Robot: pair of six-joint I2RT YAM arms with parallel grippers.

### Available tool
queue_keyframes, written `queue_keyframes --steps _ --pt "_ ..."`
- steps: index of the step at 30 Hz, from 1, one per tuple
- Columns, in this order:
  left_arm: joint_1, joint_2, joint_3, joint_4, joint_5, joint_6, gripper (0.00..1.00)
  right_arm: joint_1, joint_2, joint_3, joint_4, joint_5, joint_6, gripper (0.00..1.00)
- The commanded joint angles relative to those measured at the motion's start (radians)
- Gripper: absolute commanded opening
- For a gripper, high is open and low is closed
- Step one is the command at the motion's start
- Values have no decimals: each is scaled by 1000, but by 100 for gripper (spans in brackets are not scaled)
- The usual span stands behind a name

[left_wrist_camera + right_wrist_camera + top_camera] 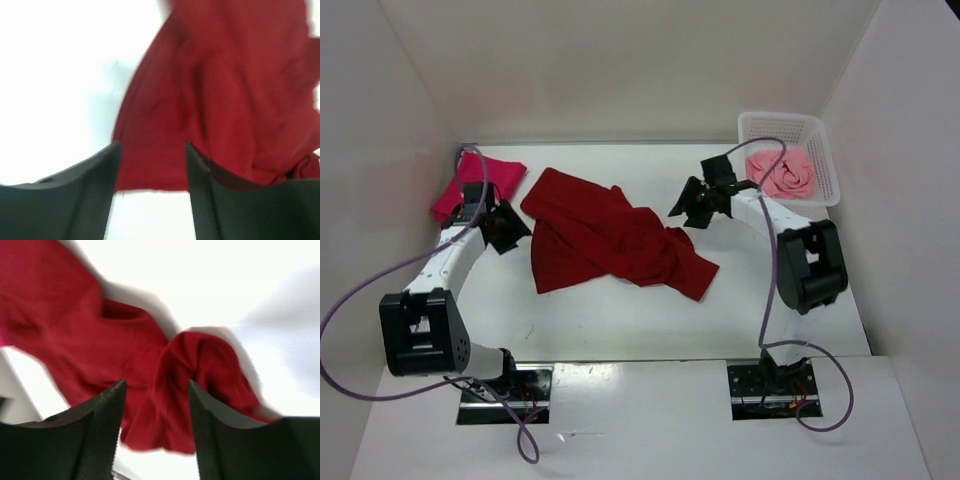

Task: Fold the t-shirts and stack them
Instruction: Flatten out the tshirt

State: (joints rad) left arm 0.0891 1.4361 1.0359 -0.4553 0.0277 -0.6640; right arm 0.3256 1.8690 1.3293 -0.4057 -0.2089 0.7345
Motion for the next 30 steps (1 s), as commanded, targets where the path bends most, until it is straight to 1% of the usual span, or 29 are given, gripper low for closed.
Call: queue_keyframes --steps 1,2,3,4,5,6,7,8,9,11,12,13,15,18,20,21,22,24,25,26,28,29,30 --pt "28 -69 -146 -34 101 -96 56 -48 -210 -92 42 -6 -15 59" --pt "28 -86 -180 -23 127 -118 54 -48 -246 -123 42 5 -15 61" --pt "28 -118 -241 -23 136 -140 51 -48 -313 -151 42 5 -15 59" --pt "28 -134 -269 -13 136 -188 48 -48 -342 -180 42 5 -15 50" --pt "28 -160 -295 -13 136 -215 40 -48 -370 -235 42 5 -15 39" --pt "28 -172 -319 -13 146 -267 37 -48 -423 -263 33 5 -15 15" --pt "28 -183 -370 4 146 -288 36 -48 -450 -315 33 5 -15 6" --pt "28 -203 -391 18 159 -310 36 -48 -473 -338 33 5 -15 0" --pt "28 -203 -408 39 169 -330 38 -48 -516 -361 33 5 -15 0" --pt "28 -215 -433 40 169 -370 46 -48 -550 -416 33 5 -15 0" --pt "28 -215 -433 40 144 -381 50 -48 -567 -432 22 5 -15 2" --pt "28 -215 -447 50 135 -396 53 -48 -596 -459 22 14 -15 9" --pt "28 -215 -474 76 135 -413 53 -48 -617 -493 22 14 -15 15" --pt "28 -157 -504 127 147 -437 53 -48 -631 -504 22 5 -15 21" --pt "28 -108 -517 151 147 -450 49 -48 -642 -504 22 5 -15 23" --pt "28 -97 -504 152 147 -450 43 -48 -642 -504 22 5 -15 25" --pt "28 -85 -491 152 147 -441 40 -48 -654 -513 22 17 -15 27" --pt "28 -85 -464 152 138 -441 31 -60 -654 -522 22 29 -15 36" --pt "28 -74 -464 152 127 -428 22 -80 -654 -522 22 29 -6 39" --pt "28 -74 -449 141 127 -428 17 -107 -654 -522 13 29 -6 46" --pt "38 -65 -415 130 118 -416 8 -134 -663 -556 13 29 -6 53" --pt "47 -56 -396 130 118 -396 2 -143 -663 -568 13 29 3 56" --pt "47 -55 -372 118 118 -369 0 -157 -663 -590 22 42 12 60"
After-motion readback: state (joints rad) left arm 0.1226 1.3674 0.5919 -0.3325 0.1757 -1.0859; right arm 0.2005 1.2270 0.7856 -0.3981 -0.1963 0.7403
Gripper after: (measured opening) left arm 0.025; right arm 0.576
